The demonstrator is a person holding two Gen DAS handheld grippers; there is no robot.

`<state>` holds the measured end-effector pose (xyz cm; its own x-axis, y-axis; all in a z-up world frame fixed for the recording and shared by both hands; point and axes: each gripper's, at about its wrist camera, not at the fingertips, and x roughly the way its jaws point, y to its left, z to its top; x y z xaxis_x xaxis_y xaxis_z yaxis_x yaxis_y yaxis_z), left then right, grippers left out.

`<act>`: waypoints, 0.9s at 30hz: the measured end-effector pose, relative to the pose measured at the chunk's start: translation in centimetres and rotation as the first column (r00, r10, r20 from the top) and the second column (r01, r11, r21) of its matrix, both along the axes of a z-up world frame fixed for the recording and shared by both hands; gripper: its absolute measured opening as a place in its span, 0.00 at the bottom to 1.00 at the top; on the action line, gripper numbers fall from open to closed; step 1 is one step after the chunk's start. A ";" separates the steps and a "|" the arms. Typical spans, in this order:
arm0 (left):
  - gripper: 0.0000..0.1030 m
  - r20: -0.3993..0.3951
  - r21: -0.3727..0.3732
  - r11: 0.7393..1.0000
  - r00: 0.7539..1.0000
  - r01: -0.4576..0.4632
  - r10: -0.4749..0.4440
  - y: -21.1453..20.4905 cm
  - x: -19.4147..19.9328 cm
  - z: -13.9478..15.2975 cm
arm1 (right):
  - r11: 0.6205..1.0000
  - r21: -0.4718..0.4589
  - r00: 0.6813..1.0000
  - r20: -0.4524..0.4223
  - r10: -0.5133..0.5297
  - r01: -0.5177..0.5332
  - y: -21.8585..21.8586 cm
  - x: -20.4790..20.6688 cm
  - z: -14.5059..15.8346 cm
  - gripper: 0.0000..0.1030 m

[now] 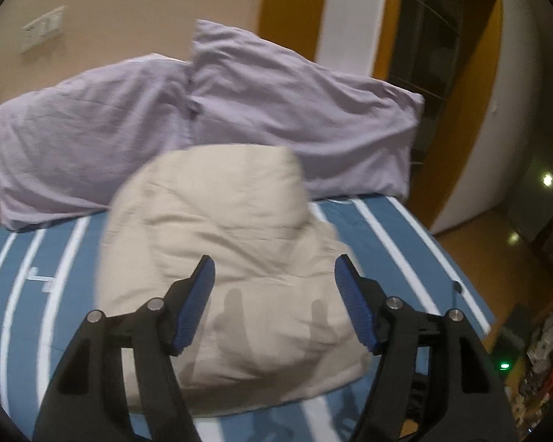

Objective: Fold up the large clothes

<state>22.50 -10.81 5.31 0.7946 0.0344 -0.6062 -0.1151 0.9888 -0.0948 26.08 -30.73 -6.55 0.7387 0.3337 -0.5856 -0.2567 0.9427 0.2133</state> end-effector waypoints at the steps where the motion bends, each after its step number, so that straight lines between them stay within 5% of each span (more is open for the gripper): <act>1: 0.66 0.003 0.010 1.000 1.000 -0.022 0.022 0.8 -0.1 0.1 | 1.000 0.000 1.000 0.002 0.004 -0.004 0.2 0.0 0.1 0.80; 9: 0.66 -0.002 0.048 0.986 0.987 -0.163 0.163 6.5 0.0 -0.3 | 1.000 -0.015 1.000 0.021 0.020 -0.020 1.2 -0.4 1.0 0.80; 16: 0.73 -0.047 0.044 0.952 0.951 -0.304 0.306 12.9 1.3 -2.9 | 1.000 0.005 0.999 0.045 0.004 -0.004 1.0 -0.1 2.3 0.80; 21: 0.76 -0.068 0.002 0.954 0.952 -0.300 0.300 13.8 2.2 -5.7 | 1.000 0.023 0.998 0.062 -0.006 0.005 0.9 0.4 3.4 0.80; 27: 0.76 -0.074 -0.057 0.980 0.980 -0.191 0.187 11.3 3.1 -7.6 | 0.998 0.059 0.997 0.080 -0.014 0.009 1.2 1.1 4.6 0.80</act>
<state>25.56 0.46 -2.30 0.7341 0.1399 -0.6645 -0.3080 0.9407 -0.1422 27.13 -29.54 -1.92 0.7863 0.3571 -0.5042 -0.2645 0.9321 0.2476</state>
